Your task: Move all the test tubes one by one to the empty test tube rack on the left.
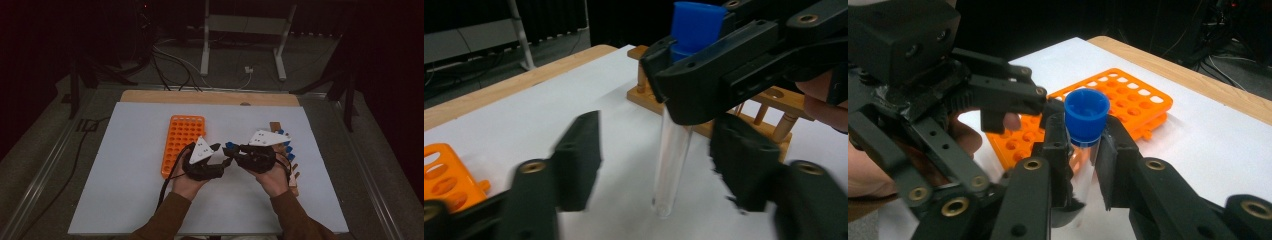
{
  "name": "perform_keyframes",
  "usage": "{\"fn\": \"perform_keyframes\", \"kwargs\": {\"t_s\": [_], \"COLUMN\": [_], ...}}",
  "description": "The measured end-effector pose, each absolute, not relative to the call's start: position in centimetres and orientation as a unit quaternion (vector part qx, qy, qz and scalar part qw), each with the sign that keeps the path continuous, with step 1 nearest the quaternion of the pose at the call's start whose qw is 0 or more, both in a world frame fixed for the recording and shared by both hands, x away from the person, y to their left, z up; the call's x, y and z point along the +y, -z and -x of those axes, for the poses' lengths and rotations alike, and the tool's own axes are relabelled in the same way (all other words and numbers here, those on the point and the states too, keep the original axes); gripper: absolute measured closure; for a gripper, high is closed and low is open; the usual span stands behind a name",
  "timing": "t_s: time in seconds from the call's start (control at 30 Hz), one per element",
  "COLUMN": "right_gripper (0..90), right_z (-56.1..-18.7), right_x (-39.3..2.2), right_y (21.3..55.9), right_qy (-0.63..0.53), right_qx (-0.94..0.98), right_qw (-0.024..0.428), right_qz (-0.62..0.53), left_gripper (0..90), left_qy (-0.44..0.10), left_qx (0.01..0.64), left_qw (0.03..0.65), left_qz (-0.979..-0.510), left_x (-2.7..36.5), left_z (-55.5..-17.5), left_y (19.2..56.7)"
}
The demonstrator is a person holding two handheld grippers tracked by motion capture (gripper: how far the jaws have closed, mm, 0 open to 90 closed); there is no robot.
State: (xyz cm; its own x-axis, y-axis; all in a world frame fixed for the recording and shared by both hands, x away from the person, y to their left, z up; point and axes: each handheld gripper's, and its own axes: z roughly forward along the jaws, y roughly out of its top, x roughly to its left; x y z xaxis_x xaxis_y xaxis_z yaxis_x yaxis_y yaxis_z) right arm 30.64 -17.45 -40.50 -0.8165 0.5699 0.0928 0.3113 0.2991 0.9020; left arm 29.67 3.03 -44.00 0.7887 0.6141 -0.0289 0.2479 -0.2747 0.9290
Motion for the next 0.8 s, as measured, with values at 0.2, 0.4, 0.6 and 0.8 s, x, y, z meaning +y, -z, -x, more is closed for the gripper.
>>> {"fn": "perform_keyframes", "kwargs": {"t_s": [0.2, 0.4, 0.6, 0.8], "right_gripper": [76.7, 76.6, 64.4, 38.2], "right_z": [-30.6, -30.7, -30.8, -30.5], "right_x": [-17.2, -17.3, -17.8, -18.9], "right_y": [40.6, 40.7, 40.8, 40.5], "right_qy": [-0.523, -0.524, -0.536, -0.550], "right_qx": [0.798, 0.798, 0.792, 0.780], "right_qw": [0.121, 0.114, 0.096, 0.102], "right_qz": [-0.276, -0.276, -0.277, -0.280], "left_gripper": [68.1, 77.4, 77.7, 77.7], "left_qy": [-0.162, -0.164, -0.165, -0.166], "left_qx": [0.259, 0.255, 0.255, 0.274], "left_qw": [0.540, 0.537, 0.536, 0.537], "left_qz": [-0.784, -0.787, -0.787, -0.780], "left_x": [2.9, 2.8, 2.8, 3.6], "left_z": [-29.6, -29.5, -29.5, -29.8], "left_y": [44.1, 44.2, 44.3, 44.6]}}
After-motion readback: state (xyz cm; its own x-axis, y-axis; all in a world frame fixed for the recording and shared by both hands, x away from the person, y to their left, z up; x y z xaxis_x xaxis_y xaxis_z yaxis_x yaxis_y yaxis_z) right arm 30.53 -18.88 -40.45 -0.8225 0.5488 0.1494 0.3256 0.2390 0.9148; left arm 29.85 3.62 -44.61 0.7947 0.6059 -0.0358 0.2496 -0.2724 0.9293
